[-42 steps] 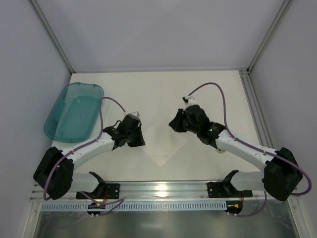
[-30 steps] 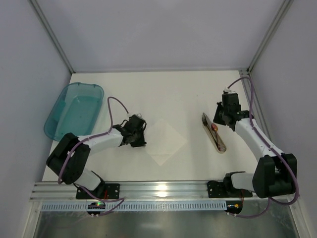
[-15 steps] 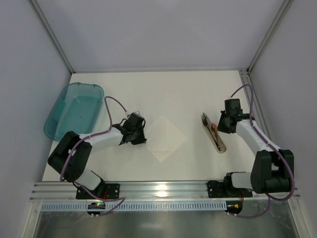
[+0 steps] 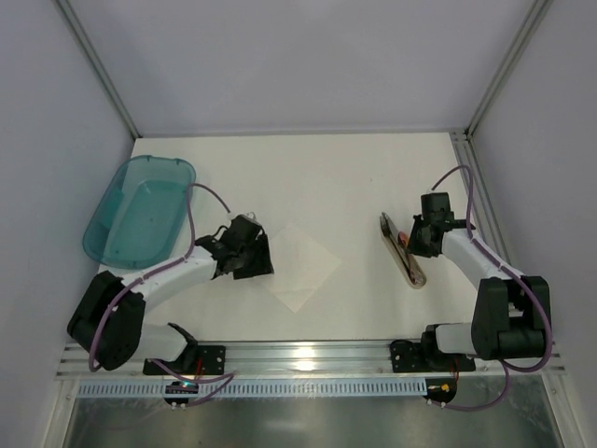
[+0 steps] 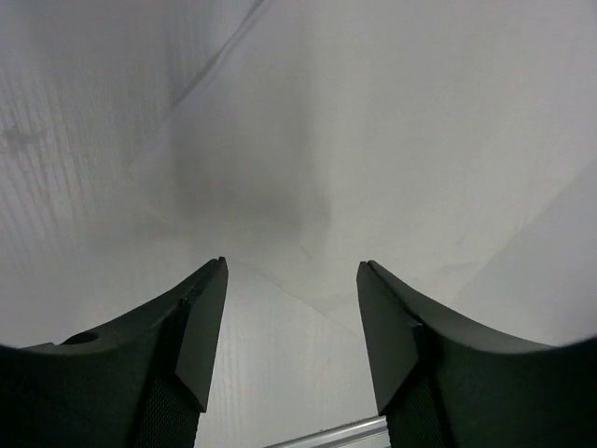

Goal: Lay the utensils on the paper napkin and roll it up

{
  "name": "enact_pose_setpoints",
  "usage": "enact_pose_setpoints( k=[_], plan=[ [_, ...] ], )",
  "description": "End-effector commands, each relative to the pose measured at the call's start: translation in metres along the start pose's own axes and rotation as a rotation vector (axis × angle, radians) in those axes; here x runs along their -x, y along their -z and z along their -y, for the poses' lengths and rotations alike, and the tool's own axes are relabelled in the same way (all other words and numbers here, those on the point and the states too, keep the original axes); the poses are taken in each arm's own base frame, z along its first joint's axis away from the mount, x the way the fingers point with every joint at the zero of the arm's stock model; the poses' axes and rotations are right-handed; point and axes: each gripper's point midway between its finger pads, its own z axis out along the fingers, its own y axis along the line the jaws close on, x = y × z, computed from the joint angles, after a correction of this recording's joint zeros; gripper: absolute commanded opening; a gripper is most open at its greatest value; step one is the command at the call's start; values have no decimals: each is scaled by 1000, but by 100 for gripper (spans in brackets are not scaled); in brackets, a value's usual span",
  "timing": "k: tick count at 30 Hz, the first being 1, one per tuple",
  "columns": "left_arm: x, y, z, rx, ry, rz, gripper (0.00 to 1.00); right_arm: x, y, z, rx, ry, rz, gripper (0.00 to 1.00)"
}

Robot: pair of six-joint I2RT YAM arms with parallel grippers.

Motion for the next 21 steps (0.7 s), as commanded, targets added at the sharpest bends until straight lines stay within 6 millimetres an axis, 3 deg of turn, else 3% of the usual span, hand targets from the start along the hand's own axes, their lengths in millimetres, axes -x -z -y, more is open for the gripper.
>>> enact_pose_setpoints(
  k=[1,4,5,13,21],
  plan=[
    [23,31,21,-75,-27,53,63,6,-4,-6,32,-3,27,20],
    [32,53,39,-161,-32,82,83,3,-8,-4,24,4,12,20],
    [34,59,44,-186,-32,91,99,1,-9,-4,20,2,3,20],
    [46,98,55,-265,-24,172,100,-4,-17,-1,9,5,-16,20],
    [47,105,54,-266,-28,182,100,-6,-20,-1,4,6,-30,15]
  ],
)
